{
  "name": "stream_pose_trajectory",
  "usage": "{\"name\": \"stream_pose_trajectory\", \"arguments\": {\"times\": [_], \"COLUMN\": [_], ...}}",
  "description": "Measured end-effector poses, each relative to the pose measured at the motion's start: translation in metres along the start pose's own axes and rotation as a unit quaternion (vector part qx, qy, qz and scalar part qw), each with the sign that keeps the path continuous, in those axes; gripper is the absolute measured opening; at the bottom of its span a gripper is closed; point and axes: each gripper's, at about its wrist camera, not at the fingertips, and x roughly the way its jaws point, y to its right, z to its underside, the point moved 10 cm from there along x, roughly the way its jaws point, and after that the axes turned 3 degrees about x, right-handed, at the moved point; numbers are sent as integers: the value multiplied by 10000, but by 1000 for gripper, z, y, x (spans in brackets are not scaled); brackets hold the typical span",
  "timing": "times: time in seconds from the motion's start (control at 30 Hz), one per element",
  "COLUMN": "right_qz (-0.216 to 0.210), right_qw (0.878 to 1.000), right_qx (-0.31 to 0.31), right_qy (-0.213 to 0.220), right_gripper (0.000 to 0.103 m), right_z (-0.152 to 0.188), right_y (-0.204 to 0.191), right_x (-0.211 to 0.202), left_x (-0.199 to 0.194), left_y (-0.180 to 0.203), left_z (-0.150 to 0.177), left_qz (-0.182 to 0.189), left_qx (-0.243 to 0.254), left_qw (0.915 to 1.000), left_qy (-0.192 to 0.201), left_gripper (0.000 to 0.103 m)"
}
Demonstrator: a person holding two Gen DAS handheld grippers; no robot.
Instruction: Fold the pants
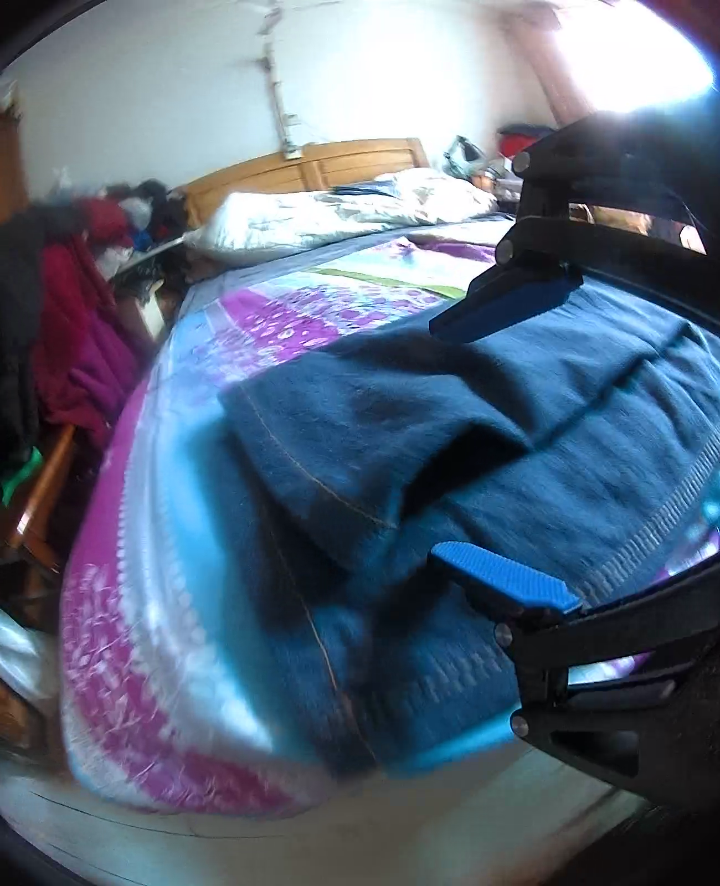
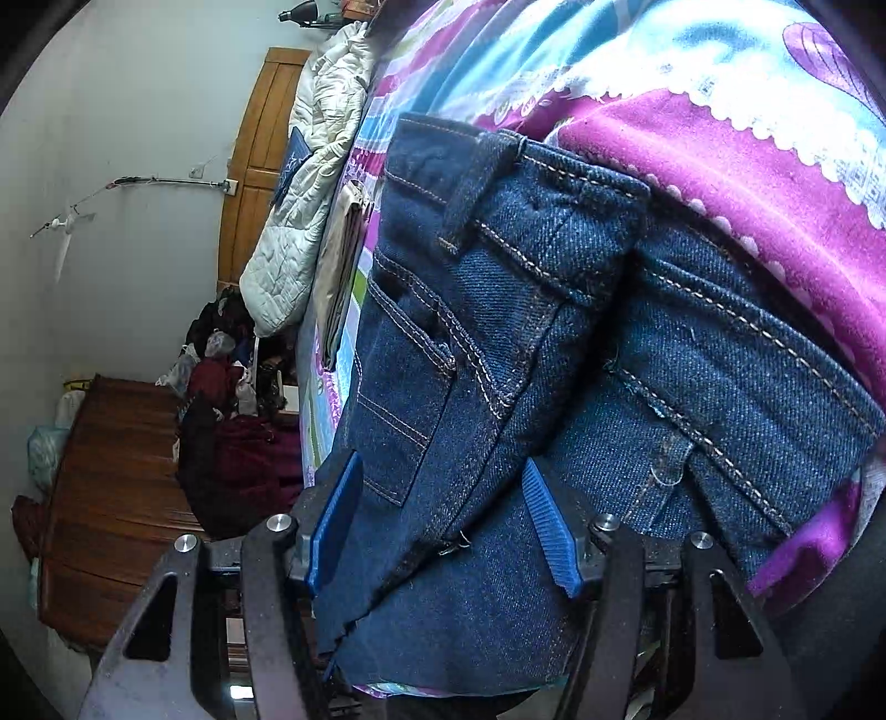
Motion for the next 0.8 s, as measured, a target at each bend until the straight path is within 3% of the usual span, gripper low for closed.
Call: {"name": "stream_pose_trajectory", "arguments": {"times": [0.1,0.17,0.23,0.4,0.57,0.8], "right_qz": [35,4,-58,-188,-245,63], "right_qw": [9998,9999,9999,9996,9984,9913], "right_qx": [-187,-150,-62,-13,79,-801], "right_qy": [-40,10,93,231,513,1039], "right_gripper": [65,65,65,64,62,40], "right_z": [4,5,6,2,-19,-22], "right_y": [-3,-2,4,8,5,-10], "right_x": [3,3,-1,-2,6,2], "left_x": [8,14,21,13,13,11], "left_y": [5,0,2,5,1,-4], "left_z": [-14,-12,-15,-12,-14,-14], "left_qz": [144,125,127,42,-16,-38], "left_qx": [-151,-145,-12,547,455,374], "left_qw": [9997,9998,9999,9984,9989,9992], "left_qy": [126,63,-26,109,121,139], "left_gripper": [74,61,4,3,3,3]}}
